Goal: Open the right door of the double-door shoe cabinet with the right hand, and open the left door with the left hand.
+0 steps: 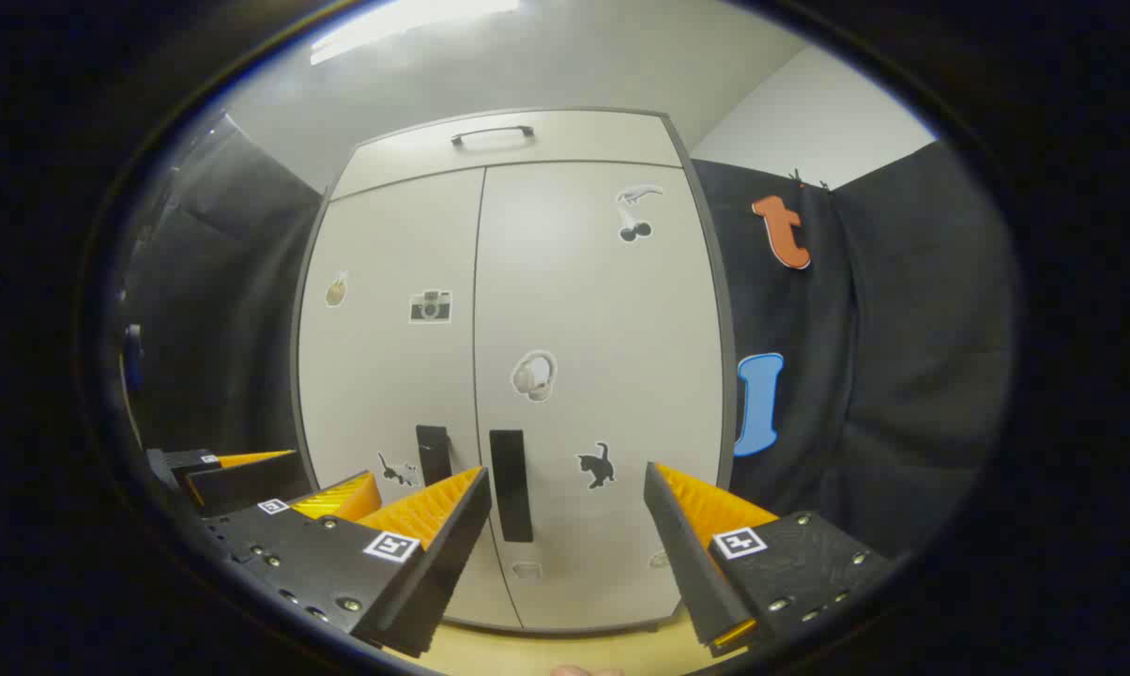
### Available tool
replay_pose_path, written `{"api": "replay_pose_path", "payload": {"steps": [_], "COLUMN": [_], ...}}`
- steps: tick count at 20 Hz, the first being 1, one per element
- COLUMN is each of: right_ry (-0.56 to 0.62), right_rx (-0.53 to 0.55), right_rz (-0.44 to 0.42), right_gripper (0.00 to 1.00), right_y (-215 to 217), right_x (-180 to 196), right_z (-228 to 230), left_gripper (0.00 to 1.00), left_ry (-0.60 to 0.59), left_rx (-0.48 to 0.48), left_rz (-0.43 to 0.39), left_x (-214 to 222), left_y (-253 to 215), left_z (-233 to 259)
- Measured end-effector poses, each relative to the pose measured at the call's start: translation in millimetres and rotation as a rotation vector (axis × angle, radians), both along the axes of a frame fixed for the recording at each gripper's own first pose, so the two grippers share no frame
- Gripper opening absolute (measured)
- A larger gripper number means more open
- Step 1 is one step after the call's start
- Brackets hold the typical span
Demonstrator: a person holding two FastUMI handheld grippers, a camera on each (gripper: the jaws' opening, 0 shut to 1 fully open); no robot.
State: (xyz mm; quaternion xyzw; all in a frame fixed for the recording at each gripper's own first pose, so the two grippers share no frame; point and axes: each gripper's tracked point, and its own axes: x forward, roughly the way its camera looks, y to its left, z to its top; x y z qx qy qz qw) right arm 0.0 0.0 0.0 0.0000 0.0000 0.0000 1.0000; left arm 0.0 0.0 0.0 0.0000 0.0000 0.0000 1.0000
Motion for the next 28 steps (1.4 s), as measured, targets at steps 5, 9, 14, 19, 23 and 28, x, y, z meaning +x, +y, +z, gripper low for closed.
{"api": "replay_pose_path", "payload": {"steps": [5,9,14,19,23,28], "right_ry": [0.012,0.012,0.024,0.074,0.131,0.185], "right_rx": [0.010,0.008,0.001,-0.005,-0.009,0.006], "right_rz": [-0.004,0.006,0.009,0.011,0.003,0.035], "right_gripper": [0.98,0.97,0.98,0.97,0.77,0.69], "right_y": [2,10,19,33,40,54], "right_x": [8,13,22,49,77,97], "right_z": [-5,-7,-14,-34,-55,-72], "left_gripper": [0.98,0.98,0.98,0.98,0.98,1.00], "left_ry": [0.005,0.008,0.012,0.021,0.033,0.049], "left_rx": [0.018,0.013,0.011,0.016,0.017,0.020], "left_rz": [0.021,0.034,0.046,0.067,0.095,0.151], "left_x": [5,8,12,12,7,2], "left_y": [10,18,28,42,59,84], "left_z": [-2,-4,-7,-10,-14,-16]}}
